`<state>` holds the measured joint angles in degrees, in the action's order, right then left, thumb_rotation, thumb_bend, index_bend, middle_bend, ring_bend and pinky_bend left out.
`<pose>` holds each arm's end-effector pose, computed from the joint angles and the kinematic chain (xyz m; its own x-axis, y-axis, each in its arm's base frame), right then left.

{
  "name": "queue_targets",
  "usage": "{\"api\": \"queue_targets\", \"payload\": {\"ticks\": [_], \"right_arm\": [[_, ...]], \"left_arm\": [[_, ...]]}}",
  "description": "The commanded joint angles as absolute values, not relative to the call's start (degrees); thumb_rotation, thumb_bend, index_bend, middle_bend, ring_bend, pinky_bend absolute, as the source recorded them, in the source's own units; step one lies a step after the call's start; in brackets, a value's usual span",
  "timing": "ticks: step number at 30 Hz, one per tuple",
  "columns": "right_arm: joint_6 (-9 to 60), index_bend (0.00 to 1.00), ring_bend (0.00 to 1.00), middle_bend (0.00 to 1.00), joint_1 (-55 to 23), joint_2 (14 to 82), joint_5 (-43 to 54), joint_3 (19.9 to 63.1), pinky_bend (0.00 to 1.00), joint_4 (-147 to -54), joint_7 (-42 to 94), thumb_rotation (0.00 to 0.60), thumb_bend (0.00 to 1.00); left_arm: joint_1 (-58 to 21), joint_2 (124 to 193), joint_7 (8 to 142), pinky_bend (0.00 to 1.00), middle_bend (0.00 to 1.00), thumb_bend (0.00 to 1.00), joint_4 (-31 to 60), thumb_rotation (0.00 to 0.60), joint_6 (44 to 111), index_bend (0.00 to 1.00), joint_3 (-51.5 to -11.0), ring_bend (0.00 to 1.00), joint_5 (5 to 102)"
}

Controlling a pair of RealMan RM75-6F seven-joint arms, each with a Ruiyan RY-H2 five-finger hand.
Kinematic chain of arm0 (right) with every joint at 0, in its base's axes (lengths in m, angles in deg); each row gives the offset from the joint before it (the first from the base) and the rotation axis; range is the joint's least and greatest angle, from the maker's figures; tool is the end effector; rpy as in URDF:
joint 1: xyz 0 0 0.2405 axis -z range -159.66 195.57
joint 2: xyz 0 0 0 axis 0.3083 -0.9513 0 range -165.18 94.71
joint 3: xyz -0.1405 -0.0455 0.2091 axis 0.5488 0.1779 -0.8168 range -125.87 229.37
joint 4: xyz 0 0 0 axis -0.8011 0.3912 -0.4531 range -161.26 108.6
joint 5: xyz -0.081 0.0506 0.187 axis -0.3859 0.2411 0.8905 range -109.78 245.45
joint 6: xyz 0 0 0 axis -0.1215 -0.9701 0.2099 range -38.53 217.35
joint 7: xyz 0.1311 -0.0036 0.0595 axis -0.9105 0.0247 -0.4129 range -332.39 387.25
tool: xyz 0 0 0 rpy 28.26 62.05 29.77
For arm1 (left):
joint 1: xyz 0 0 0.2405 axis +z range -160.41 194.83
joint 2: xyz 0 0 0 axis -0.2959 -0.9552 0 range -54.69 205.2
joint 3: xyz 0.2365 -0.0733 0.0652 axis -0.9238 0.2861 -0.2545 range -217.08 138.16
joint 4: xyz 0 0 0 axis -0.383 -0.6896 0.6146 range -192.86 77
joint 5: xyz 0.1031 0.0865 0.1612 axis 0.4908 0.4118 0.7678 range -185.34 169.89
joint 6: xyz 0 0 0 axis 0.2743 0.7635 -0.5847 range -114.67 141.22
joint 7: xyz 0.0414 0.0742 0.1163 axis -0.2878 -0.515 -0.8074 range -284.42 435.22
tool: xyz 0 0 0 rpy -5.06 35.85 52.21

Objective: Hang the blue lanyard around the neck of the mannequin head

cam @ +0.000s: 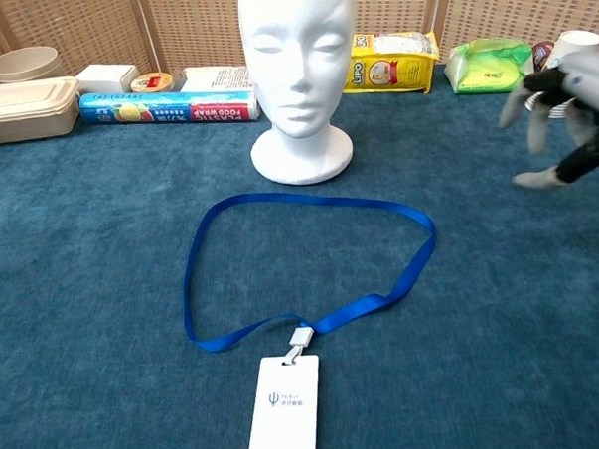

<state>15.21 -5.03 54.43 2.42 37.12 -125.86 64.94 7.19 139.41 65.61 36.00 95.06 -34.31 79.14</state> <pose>-0.1783 -0.2782 0.0269 0.3978 -0.0763 0.9143 -0.9165 -0.0778 0.3923 -0.2847 0.2153 0.1534 0.5214 -0.0304 0.8528 0.8462 -0.1106 -0.5213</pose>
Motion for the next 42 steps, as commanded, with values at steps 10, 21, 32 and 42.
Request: {"api": "queue_targets", "payload": {"ticks": [10, 21, 32, 42], "right_arm": [[14.33, 0.37, 1.00, 0.85, -11.69, 66.66, 13.58, 33.58, 1.00, -120.47, 72.61, 0.554, 0.25], [15.25, 0.40, 1.00, 0.88, -15.55, 71.44, 18.39, 32.58, 1.00, -114.68, 74.29, 0.549, 0.25], [15.87, 0.42, 1.00, 0.88, -18.27, 73.21, 21.90, 31.91, 1.00, -111.88, 75.73, 0.551, 0.26], [16.53, 0.44, 1.00, 0.88, -20.42, 74.17, 23.73, 31.56, 1.00, -109.02, 76.48, 0.551, 0.28]], "left_arm": [[3.56, 139.92, 66.66, 0.37, 0.51, 0.20, 33.81, 0.259, 91.49, 0.54, -33.22, 0.47, 78.59], [2.04, 140.52, 67.11, 0.37, 0.51, 0.20, 33.33, 0.260, 89.87, 0.54, -33.73, 0.47, 78.41], [1.88, 140.50, 66.98, 0.37, 0.51, 0.20, 33.46, 0.261, 89.62, 0.54, -34.37, 0.47, 77.63], [1.78, 140.71, 67.30, 0.37, 0.51, 0.20, 32.98, 0.259, 89.59, 0.54, -34.69, 0.47, 77.08]]}}
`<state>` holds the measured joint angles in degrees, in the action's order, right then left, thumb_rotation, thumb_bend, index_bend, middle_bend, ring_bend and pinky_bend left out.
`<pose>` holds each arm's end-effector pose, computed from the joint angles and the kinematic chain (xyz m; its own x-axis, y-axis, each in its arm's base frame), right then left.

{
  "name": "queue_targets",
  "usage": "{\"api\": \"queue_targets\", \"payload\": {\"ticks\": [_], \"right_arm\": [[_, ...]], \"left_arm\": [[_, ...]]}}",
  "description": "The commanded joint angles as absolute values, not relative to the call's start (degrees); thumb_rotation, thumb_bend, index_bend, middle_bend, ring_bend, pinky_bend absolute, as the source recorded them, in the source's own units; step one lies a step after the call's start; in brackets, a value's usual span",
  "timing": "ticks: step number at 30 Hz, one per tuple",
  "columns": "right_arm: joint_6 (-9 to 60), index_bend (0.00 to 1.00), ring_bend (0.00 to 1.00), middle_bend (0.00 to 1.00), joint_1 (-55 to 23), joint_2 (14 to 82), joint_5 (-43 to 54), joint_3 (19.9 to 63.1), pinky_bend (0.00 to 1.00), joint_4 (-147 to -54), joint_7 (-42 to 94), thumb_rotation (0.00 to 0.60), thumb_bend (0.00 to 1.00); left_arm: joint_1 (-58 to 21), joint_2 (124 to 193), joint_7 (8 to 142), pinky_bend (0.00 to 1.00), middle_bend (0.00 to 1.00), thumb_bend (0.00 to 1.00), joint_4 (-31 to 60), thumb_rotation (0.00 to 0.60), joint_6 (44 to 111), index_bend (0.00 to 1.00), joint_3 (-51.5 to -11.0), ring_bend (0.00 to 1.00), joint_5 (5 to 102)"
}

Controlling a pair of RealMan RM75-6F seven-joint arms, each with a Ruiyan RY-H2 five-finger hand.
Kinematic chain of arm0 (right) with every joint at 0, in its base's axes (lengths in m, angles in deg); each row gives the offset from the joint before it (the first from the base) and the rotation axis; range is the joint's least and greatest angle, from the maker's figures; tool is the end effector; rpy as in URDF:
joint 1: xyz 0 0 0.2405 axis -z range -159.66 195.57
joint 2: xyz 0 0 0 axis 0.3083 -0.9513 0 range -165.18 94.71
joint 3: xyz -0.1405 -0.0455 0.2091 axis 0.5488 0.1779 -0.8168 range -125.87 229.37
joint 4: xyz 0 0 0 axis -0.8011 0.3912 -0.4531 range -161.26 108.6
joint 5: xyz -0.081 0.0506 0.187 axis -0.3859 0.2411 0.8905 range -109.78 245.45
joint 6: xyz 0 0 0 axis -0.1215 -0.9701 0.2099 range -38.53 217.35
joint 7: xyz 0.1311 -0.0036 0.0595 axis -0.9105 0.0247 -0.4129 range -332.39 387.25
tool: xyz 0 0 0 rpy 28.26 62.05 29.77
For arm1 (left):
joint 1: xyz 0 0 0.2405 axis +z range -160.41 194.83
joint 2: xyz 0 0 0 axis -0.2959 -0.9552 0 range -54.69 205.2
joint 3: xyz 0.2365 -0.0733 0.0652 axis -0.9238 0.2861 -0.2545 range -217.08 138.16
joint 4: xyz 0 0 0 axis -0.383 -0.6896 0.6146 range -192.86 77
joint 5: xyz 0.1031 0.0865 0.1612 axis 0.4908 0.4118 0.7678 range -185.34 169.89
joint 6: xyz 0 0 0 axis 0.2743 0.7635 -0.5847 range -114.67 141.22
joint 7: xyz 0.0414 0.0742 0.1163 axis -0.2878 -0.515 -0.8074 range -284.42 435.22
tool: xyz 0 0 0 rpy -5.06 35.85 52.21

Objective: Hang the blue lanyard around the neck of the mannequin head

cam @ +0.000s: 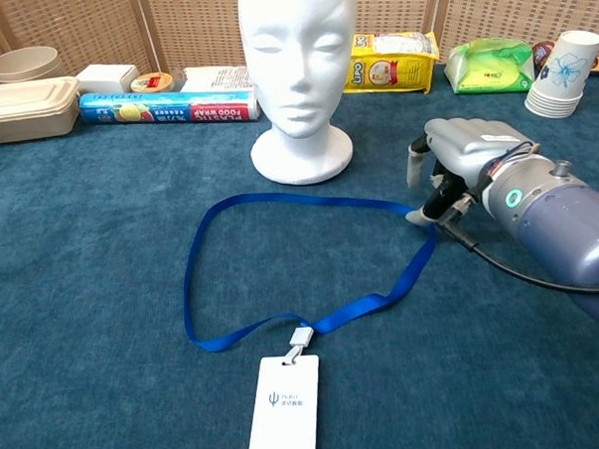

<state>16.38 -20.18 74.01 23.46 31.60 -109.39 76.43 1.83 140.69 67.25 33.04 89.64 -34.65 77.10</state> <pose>-0.1293 -0.3209 -0.0660 0.4121 -0.2279 0.8822 -0.9047 0.0119 0.4258 -0.2826 0.2431 0.1398 0.5278 0.0242 0.8490 0.8400 -0.1628 -0.5176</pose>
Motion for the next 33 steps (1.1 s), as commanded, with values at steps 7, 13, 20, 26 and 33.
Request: {"api": "queue_targets", "payload": {"ticks": [7, 13, 20, 26, 33], "right_arm": [[16.56, 0.45, 1.00, 0.88, -21.23, 74.30, 24.72, 31.75, 1.00, -108.28, 76.85, 0.552, 0.30], [16.74, 0.47, 1.00, 0.88, -22.00, 74.58, 25.88, 31.79, 1.00, -107.36, 77.52, 0.552, 0.30], [17.05, 0.48, 1.00, 0.88, -22.71, 74.89, 27.01, 31.96, 1.00, -106.41, 77.99, 0.551, 0.33], [16.82, 0.50, 1.00, 0.89, -23.17, 74.92, 27.53, 32.07, 1.00, -106.27, 78.36, 0.551, 0.39], [16.94, 0.50, 1.00, 0.89, -23.61, 74.98, 28.49, 32.29, 1.00, -105.98, 79.11, 0.550, 0.40]], "left_arm": [[1.47, 140.98, 67.69, 0.37, 0.51, 0.20, 32.48, 0.261, 89.40, 0.54, -34.79, 0.47, 76.96], [1.33, 141.29, 68.01, 0.37, 0.51, 0.20, 31.99, 0.262, 89.31, 0.54, -34.99, 0.47, 76.92], [1.32, 141.49, 68.28, 0.37, 0.51, 0.20, 31.59, 0.261, 89.31, 0.54, -35.17, 0.47, 76.73], [1.17, 141.59, 68.51, 0.37, 0.51, 0.20, 31.44, 0.259, 89.22, 0.54, -35.27, 0.47, 76.75], [1.09, 141.81, 68.75, 0.37, 0.51, 0.20, 31.13, 0.261, 89.19, 0.54, -35.41, 0.47, 76.77]]}}
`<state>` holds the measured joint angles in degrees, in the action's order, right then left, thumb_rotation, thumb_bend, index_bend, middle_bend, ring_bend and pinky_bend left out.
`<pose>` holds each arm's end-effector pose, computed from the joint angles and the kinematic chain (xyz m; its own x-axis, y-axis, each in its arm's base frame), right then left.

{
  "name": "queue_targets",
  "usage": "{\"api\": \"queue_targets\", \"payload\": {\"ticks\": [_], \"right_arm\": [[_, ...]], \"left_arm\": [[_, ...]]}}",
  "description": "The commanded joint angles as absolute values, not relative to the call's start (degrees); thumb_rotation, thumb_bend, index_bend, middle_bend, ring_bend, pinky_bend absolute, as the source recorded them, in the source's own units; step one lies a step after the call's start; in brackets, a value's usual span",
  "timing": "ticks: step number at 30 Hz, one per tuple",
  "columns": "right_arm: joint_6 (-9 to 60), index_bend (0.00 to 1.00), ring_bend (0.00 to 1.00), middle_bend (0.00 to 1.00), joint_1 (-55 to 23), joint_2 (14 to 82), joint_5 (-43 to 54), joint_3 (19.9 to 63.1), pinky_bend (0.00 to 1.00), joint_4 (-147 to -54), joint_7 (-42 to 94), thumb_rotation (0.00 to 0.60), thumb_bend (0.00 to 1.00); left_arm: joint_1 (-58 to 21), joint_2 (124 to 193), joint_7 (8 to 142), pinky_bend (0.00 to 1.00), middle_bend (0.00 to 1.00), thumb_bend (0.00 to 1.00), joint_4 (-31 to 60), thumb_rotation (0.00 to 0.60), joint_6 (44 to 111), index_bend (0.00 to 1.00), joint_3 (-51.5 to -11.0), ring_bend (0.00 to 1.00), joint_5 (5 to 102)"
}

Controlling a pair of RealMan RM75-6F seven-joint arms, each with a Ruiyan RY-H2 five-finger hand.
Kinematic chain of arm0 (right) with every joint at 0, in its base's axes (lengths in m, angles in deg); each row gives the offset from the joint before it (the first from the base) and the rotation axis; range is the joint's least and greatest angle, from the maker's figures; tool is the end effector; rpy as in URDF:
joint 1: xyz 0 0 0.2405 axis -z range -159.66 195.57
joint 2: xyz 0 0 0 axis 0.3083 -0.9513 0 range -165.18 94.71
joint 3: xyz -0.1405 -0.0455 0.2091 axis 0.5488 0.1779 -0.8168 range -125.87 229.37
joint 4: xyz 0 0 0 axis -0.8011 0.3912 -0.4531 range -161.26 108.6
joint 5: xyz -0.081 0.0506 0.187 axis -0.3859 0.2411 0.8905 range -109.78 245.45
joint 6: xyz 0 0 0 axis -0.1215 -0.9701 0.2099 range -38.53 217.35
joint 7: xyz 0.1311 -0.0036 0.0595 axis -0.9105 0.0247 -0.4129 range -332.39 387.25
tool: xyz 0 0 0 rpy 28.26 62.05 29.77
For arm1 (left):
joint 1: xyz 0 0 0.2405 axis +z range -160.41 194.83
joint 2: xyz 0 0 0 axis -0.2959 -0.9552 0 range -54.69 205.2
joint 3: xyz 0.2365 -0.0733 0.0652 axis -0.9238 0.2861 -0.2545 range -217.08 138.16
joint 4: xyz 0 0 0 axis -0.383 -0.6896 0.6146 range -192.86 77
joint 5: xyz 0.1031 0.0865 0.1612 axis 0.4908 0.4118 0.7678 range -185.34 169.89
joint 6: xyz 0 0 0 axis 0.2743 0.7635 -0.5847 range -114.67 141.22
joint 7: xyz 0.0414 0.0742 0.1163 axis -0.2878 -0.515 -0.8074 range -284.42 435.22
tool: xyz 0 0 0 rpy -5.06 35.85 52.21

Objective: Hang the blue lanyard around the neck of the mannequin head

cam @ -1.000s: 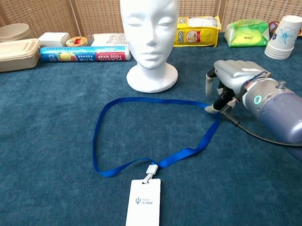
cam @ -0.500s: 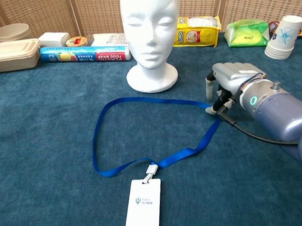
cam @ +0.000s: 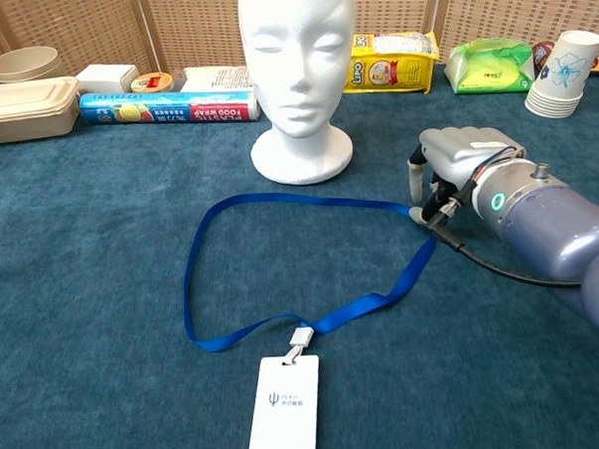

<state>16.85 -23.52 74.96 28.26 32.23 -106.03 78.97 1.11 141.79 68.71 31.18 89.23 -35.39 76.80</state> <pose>-0.1309 -0.3286 -0.0756 0.4668 -0.2639 0.8441 -0.8726 0.0174 0.4881 -0.2871 0.2454 0.1344 0.5197 0.0394 0.8535 0.8457 -0.1656 -0.5073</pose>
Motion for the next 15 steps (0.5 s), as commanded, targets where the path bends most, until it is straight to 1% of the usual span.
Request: {"api": "queue_targets", "payload": {"ticks": [1, 15], "right_arm": [[17.00, 0.50, 1.00, 0.89, -23.66, 74.98, 28.63, 32.33, 1.00, -105.92, 79.19, 0.550, 0.40], [17.08, 0.52, 1.00, 0.89, -24.64, 75.40, 30.12, 32.54, 1.00, -105.27, 80.31, 0.552, 0.45]], "left_arm": [[1.09, 141.82, 68.79, 0.37, 0.51, 0.20, 31.08, 0.260, 89.17, 0.54, -35.43, 0.47, 76.74], [1.03, 142.12, 69.35, 0.37, 0.51, 0.20, 30.68, 0.262, 89.00, 0.54, -35.68, 0.47, 76.56]]}}
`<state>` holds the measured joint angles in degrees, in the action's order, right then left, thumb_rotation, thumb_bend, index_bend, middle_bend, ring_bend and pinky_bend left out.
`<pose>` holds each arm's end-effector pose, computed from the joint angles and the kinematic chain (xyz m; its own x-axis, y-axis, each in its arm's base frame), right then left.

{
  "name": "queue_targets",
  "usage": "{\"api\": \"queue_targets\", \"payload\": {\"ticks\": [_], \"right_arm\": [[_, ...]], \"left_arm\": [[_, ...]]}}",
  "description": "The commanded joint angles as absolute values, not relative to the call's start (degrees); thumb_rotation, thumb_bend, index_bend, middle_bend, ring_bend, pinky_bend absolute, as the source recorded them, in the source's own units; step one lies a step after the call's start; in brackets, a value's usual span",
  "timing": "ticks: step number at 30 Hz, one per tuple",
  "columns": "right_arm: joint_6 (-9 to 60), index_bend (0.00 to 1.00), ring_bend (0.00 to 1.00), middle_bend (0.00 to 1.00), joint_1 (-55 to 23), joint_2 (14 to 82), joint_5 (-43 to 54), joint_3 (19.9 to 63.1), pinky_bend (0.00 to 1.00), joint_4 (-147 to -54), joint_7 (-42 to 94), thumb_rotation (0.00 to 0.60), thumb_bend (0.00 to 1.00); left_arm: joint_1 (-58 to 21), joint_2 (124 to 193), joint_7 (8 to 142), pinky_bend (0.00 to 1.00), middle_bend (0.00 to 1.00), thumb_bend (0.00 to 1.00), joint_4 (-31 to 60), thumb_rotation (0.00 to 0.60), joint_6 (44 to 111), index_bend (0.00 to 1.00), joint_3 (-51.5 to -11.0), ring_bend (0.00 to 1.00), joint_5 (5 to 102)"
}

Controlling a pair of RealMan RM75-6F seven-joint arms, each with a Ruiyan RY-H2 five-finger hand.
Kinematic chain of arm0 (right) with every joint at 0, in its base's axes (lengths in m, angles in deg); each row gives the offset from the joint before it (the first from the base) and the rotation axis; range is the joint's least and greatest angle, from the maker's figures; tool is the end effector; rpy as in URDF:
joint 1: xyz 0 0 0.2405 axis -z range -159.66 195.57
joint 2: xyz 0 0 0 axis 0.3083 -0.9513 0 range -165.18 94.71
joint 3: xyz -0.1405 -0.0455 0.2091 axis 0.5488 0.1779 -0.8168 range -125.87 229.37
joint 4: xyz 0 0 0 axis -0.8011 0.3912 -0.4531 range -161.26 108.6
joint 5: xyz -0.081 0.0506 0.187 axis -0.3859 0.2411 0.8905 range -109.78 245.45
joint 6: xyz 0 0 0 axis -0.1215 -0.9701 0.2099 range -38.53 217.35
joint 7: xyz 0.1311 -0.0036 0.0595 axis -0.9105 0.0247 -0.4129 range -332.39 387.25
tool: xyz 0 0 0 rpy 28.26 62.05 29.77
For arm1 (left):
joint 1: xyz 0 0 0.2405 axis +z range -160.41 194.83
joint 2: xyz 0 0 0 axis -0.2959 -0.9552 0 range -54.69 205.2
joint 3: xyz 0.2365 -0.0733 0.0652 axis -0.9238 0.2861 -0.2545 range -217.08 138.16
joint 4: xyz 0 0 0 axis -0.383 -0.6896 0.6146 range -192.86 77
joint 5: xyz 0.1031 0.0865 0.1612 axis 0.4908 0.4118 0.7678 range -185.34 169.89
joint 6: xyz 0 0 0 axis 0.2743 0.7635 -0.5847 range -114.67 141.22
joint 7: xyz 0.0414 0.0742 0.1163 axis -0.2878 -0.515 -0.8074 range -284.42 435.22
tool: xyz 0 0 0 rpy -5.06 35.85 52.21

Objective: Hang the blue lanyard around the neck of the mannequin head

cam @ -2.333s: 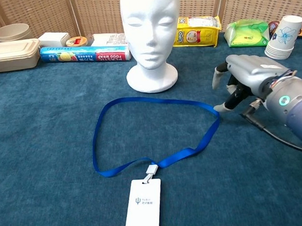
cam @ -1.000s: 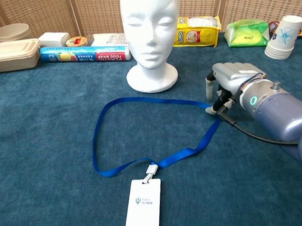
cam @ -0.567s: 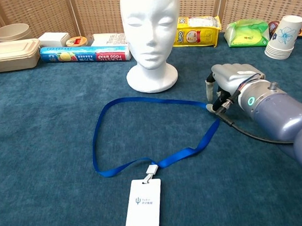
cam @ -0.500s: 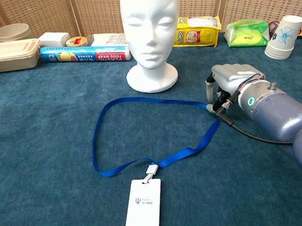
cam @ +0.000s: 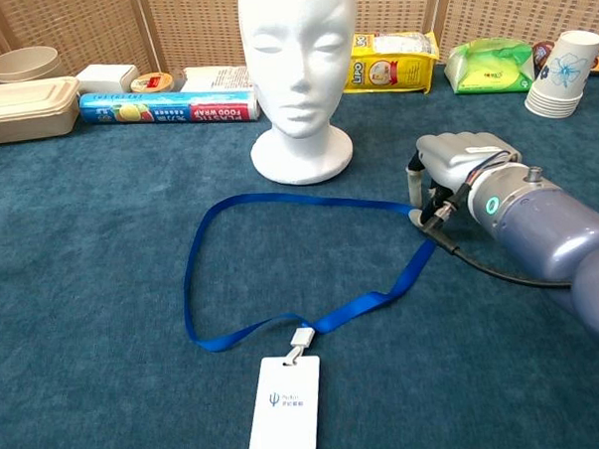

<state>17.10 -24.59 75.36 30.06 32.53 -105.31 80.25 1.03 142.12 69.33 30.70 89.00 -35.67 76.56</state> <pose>-0.1301 -0.3293 -0.0800 0.4851 -0.2827 0.8275 -0.8606 0.0132 0.5091 -0.2893 0.2451 0.1323 0.5132 0.0492 0.8568 0.8506 -0.1624 -0.5002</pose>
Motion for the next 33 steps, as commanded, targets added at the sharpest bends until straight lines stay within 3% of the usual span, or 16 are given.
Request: {"api": "queue_targets", "payload": {"ticks": [1, 27, 33], "right_arm": [[17.09, 0.52, 1.00, 0.89, -24.72, 75.43, 30.16, 32.56, 1.00, -105.23, 80.38, 0.552, 0.45], [16.11, 0.59, 1.00, 0.91, -25.88, 76.08, 30.33, 33.26, 1.00, -105.08, 81.77, 0.550, 0.51], [15.66, 0.59, 1.00, 0.91, -25.70, 75.40, 29.67, 33.49, 1.00, -106.87, 81.53, 0.550, 0.51]], "left_arm": [[1.02, 142.14, 69.36, 0.37, 0.51, 0.20, 30.64, 0.261, 88.99, 0.54, -35.71, 0.47, 76.58], [-0.40, 142.13, 69.12, 0.37, 0.51, 0.20, 30.61, 0.262, 87.67, 0.54, -35.13, 0.47, 76.15], [-2.41, 142.17, 66.53, 0.38, 0.53, 0.20, 32.56, 0.255, 84.80, 0.54, -34.32, 0.51, 74.75]]}}
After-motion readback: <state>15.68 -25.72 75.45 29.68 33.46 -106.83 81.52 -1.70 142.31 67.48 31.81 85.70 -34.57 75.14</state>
